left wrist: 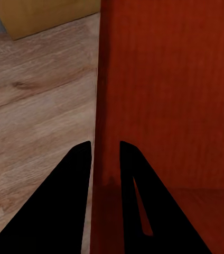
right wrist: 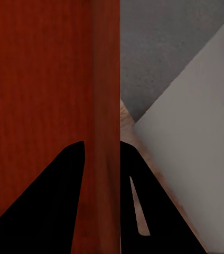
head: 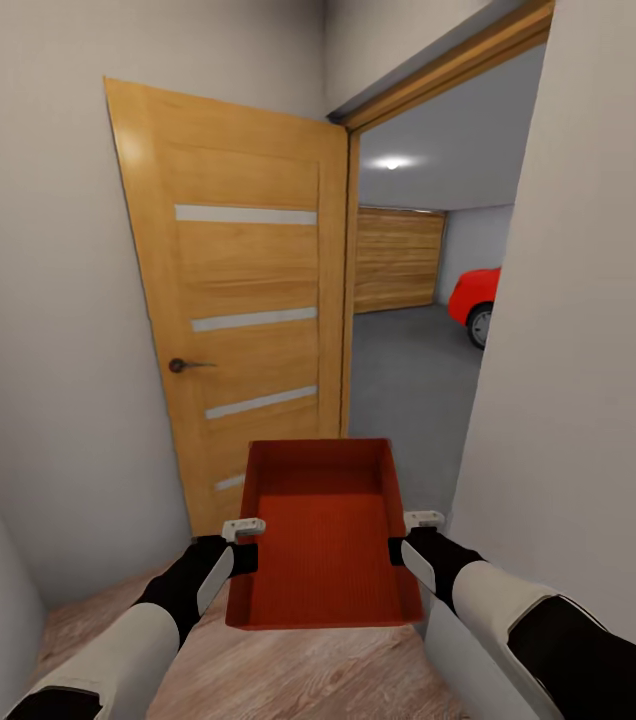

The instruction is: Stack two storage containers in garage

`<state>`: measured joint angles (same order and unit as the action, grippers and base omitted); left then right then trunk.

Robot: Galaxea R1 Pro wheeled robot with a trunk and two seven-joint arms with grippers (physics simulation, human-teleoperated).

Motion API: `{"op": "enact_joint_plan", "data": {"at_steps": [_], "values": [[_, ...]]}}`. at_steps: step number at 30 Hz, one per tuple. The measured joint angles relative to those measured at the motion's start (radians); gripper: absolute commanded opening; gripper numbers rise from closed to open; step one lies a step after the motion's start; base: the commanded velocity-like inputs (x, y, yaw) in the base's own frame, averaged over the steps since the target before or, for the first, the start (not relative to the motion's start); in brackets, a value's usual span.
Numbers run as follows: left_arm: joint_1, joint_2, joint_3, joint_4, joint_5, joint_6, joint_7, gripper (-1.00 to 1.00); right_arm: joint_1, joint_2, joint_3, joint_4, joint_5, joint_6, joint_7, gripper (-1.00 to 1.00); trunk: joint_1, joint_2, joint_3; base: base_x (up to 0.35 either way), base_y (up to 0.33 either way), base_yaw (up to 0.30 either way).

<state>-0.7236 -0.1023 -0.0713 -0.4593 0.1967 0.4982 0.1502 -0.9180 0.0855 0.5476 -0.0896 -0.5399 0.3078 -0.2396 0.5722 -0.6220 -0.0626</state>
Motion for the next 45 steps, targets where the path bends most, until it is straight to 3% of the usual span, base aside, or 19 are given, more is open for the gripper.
{"op": "enact_joint_plan", "data": {"at_steps": [10, 30, 45], "values": [[0.0, 0.0, 0.0, -0.001, 0.001, 0.002, 0.001, -1.0, 0.0, 0.0, 0.0, 0.001, -0.002, 0.0, 0.001, -1.0, 0.0, 0.0, 0.0, 0.074, 0.06, -0.08], [0.0, 0.0, 0.0, -0.001, 0.0, 0.003, 0.001, -1.0, 0.0, 0.0, 0.0, 0.001, -0.001, 0.0, 0.002, -1.0, 0.0, 0.0, 0.0, 0.236, 0.209, -0.003], [0.0, -0.001, -0.001, -0.001, 0.001, 0.0, 0.003, -1.0, 0.0, 0.0, -0.003, -0.001, 0.005, 0.0, 0.0, -1.0, 0.0, 0.0, 0.005, 0.073, 0.061, -0.215]]}}
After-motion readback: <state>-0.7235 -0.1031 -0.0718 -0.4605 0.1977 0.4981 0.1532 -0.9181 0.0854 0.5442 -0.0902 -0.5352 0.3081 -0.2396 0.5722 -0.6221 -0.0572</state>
